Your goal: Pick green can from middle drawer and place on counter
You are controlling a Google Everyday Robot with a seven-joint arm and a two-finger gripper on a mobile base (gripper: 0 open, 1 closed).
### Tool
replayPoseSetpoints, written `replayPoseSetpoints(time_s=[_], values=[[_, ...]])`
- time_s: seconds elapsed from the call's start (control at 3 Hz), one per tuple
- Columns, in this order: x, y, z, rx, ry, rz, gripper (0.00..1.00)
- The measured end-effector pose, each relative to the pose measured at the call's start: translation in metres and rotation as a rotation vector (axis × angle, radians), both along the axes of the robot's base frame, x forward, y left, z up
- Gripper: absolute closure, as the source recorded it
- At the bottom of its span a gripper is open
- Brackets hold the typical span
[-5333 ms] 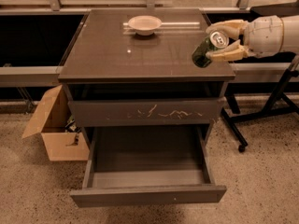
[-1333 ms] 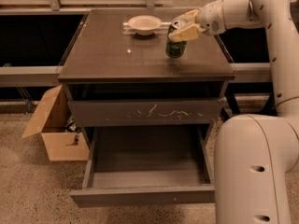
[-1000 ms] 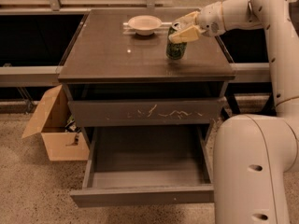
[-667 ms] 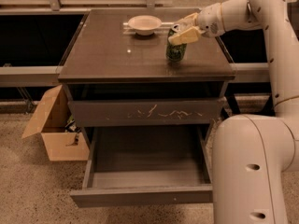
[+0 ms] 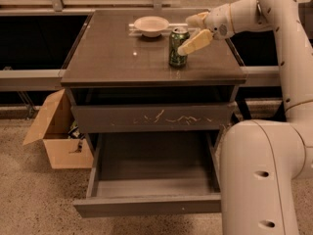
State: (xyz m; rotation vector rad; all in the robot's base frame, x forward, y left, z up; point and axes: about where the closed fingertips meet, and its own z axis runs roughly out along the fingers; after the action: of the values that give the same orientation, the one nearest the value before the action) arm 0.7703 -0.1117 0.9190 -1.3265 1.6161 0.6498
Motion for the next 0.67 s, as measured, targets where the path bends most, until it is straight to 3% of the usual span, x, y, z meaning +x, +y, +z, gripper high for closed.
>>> replayPoseSetpoints(time_s=[0.33,0.67], values=[[0.001,-0.002,0.001,0.0,-0.002,-0.006,0.0],[0.0,-0.025,0.018,0.018,-0.041,-0.056,0.0]])
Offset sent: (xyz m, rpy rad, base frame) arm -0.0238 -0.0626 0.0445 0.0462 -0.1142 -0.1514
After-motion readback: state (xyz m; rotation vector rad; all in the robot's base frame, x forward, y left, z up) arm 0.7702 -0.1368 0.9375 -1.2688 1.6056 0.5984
